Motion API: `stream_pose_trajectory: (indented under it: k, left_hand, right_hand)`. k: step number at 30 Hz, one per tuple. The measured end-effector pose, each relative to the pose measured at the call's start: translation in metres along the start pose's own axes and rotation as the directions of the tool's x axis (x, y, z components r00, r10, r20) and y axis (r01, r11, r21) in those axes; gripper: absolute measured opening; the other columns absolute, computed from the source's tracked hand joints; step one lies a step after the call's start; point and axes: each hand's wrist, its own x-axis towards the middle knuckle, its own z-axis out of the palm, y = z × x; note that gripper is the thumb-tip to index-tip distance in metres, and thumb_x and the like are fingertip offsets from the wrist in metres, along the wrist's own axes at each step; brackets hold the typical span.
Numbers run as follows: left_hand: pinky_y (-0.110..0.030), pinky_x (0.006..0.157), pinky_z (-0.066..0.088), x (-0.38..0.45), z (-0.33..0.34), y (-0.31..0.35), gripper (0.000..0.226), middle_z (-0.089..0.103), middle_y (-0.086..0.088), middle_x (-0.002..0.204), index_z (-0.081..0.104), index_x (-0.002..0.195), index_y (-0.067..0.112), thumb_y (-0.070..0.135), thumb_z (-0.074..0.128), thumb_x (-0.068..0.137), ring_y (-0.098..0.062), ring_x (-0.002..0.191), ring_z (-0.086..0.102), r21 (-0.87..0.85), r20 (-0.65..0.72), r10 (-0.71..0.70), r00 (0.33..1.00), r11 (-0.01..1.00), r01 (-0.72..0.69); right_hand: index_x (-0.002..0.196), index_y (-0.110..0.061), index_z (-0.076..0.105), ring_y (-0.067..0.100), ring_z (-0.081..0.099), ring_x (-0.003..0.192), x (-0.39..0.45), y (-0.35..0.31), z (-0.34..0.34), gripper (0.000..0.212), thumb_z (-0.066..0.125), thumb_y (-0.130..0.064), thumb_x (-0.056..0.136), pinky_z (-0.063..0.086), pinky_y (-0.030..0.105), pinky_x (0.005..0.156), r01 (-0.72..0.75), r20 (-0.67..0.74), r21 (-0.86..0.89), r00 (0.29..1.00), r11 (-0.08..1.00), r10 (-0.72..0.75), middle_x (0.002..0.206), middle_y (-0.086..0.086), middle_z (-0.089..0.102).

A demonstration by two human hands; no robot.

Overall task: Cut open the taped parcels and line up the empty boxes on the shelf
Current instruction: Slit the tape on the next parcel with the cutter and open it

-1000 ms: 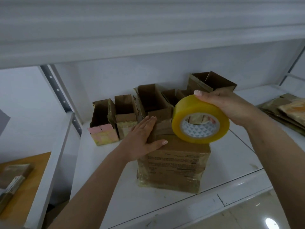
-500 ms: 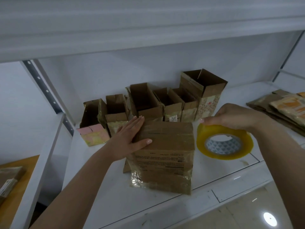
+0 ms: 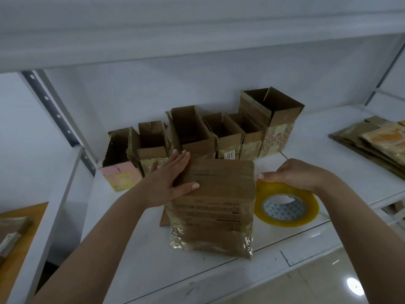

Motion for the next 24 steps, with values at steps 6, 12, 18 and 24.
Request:
stream_pose_trajectory:
  k: [6,12,18,24]
  left_hand:
    - [-0.043,0.119,-0.013,-0.007,0.014,0.087,0.109,-0.026,0.004,0.157,-0.016,0.153,0.021,0.087,0.015,0.072,-0.014,0.145,-0.028,0.352,-0.037,0.152,0.988,0.927,-0.130]
    - [-0.049,0.114,0.035,0.007,0.036,0.066,0.086,0.024,-0.001,0.159,0.023,0.154,0.023,0.070,0.028,0.083,-0.018,0.144,0.010,0.413,-0.109,0.276,0.955,0.887,-0.209]
    - [-0.049,0.109,0.030,0.003,0.028,0.036,0.074,0.042,-0.001,0.151,0.040,0.147,0.021,0.064,0.037,0.087,-0.027,0.141,0.034,0.399,-0.207,0.545,0.812,0.805,-0.439]
    - [-0.056,0.118,-0.004,0.000,0.021,0.055,0.094,-0.006,0.009,0.163,-0.012,0.147,0.053,0.082,0.041,0.076,-0.018,0.149,-0.014,0.263,-0.030,0.318,0.948,0.917,-0.300]
  right_hand:
    - [0.078,-0.010,0.076,0.022,0.070,0.075,-0.005,0.010,0.011,0.051,0.066,-0.061,0.080,0.053,0.033,0.073,-0.004,-0.045,0.090,0.999,0.996,0.008,0.080,0.009,0.073]
    - [0.082,-0.008,0.074,0.019,0.068,0.074,-0.013,0.008,0.029,0.056,0.062,-0.063,0.081,0.049,0.026,0.063,0.023,-0.074,0.142,0.997,0.990,-0.013,0.082,0.007,0.071]
    - [0.084,-0.012,0.076,0.020,0.071,0.075,-0.026,0.005,0.037,0.057,0.063,-0.067,0.077,0.057,0.036,0.078,0.029,-0.070,0.210,0.997,0.977,-0.015,0.082,0.005,0.075]
    - [0.089,-0.014,0.074,0.021,0.071,0.080,-0.027,0.000,0.045,0.059,0.061,-0.070,0.077,0.058,0.039,0.083,-0.001,-0.079,0.194,0.997,0.981,0.017,0.088,0.004,0.074]
